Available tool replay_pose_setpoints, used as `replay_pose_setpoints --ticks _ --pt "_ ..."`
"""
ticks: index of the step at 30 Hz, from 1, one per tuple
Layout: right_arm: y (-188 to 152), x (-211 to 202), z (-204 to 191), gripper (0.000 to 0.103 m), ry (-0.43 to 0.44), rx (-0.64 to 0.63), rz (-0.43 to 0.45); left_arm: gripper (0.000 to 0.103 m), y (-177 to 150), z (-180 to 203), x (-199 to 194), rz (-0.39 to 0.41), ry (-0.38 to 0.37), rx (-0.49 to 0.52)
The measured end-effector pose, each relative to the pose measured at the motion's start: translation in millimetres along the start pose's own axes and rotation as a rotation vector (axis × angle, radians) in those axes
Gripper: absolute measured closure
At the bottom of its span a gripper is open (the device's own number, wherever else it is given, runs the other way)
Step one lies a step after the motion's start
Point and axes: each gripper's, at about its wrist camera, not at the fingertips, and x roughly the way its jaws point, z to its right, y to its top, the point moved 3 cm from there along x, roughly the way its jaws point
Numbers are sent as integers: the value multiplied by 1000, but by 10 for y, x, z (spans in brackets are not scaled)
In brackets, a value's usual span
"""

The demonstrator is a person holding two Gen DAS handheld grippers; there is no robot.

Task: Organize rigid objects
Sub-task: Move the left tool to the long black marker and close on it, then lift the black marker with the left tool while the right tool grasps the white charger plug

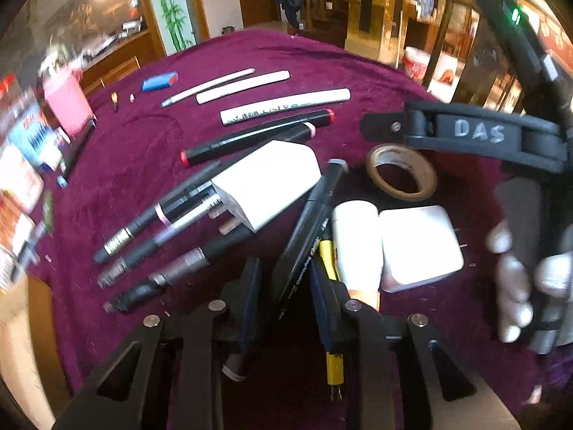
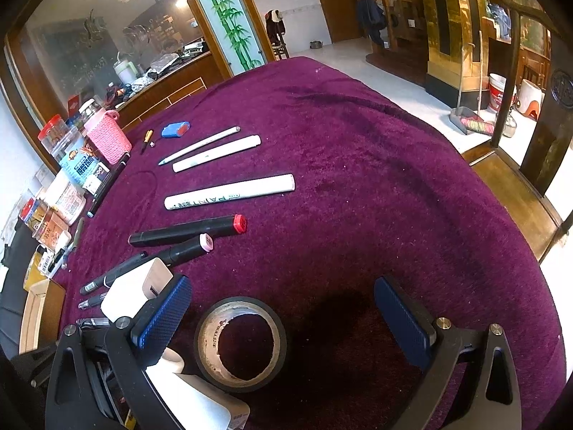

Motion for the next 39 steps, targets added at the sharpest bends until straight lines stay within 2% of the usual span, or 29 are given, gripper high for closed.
replay_pose_setpoints --ticks 3,8,15,18,21,24,28,34,36,37,39 --pt "-2 8 17 1 4 10 -7 88 -52 -73 -191 42 -39 -67" --pt "-2 12 44 1 5 24 -8 88 -254 -316 -748 153 -106 -206" --pt "10 -5 78 1 10 44 -1 88 -600 -678 -1413 277 -148 -344" --pt "34 -138 -59 1 -31 -20 44 88 -733 -831 -1539 293 -122 -372" --pt "52 -307 -408 1 -3 -147 65 88 -854 -949 -1597 301 -106 -392" --pt "59 -307 -772 1 30 -258 25 88 -946 -1059 -1579 297 -119 -430" --pt "-9 -58 -1131 1 32 -369 -85 88 -1079 -1210 -1602 299 -116 -465" --pt "-104 279 -1384 1 24 -422 -181 88 -1225 -1401 -1677 310 -92 -502" --pt "-129 347 -1394 15 31 -414 -206 88 -1260 -1457 -1668 307 -90 -519" --pt "-152 371 -1402 28 29 -414 -220 88 -1279 -1476 -1662 306 -90 -526" --pt "-188 377 -1400 27 46 -405 -236 88 -1316 -1514 -1655 299 -88 -539"
